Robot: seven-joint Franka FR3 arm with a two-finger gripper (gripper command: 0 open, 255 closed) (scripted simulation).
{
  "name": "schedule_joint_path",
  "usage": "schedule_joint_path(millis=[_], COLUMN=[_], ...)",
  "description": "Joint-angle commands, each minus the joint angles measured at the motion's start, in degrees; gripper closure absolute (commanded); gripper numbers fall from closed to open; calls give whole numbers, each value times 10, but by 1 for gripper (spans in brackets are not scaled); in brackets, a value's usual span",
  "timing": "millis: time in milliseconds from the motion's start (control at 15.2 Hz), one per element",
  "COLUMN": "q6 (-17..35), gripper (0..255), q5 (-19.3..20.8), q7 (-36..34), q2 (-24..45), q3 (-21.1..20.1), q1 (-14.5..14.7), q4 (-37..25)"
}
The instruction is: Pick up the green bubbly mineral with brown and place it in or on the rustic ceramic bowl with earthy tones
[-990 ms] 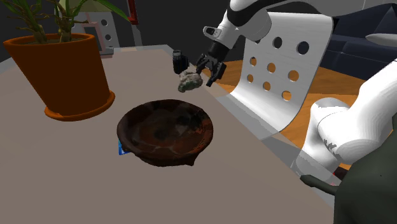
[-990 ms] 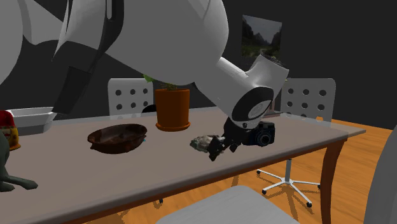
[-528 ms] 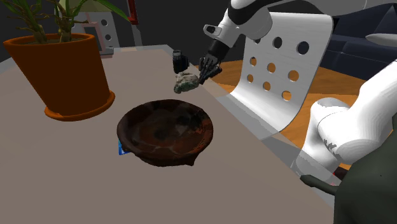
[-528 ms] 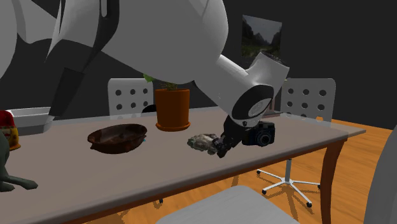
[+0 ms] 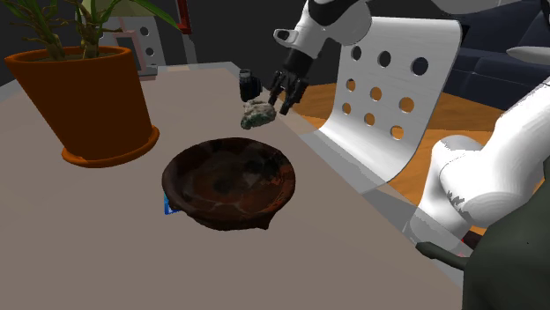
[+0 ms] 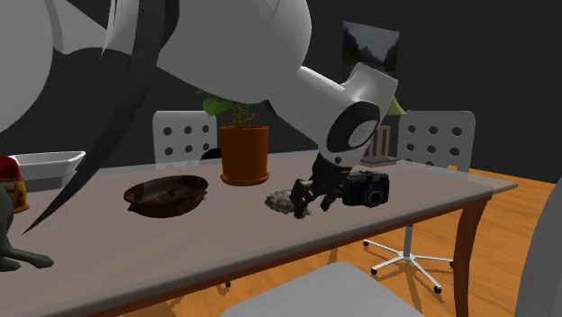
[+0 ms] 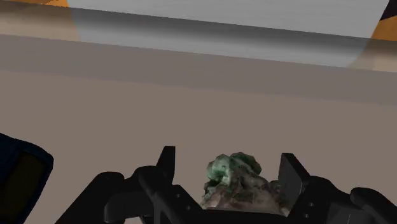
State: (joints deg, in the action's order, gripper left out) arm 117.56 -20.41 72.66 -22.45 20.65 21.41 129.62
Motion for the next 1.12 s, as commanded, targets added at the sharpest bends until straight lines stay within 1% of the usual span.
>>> schedule_joint_path(millis=[0, 66, 198, 330, 396, 858, 1056], q6=[-89, -143, -256, -370, -398, -338, -333], gripper=[0, 0, 0, 0, 0, 0, 0], q5=[13, 12, -8, -54, -69, -63, -63], q7=[-243, -349, -545, -729, -773, -770, -770], q2=[58, 99, 198, 310, 339, 314, 312], q3=[-46, -58, -63, -50, -44, -53, -53], q1=[-26, -33, -42, -55, -59, -43, -41], q4=[-87, -147, -281, -428, -465, -385, -379])
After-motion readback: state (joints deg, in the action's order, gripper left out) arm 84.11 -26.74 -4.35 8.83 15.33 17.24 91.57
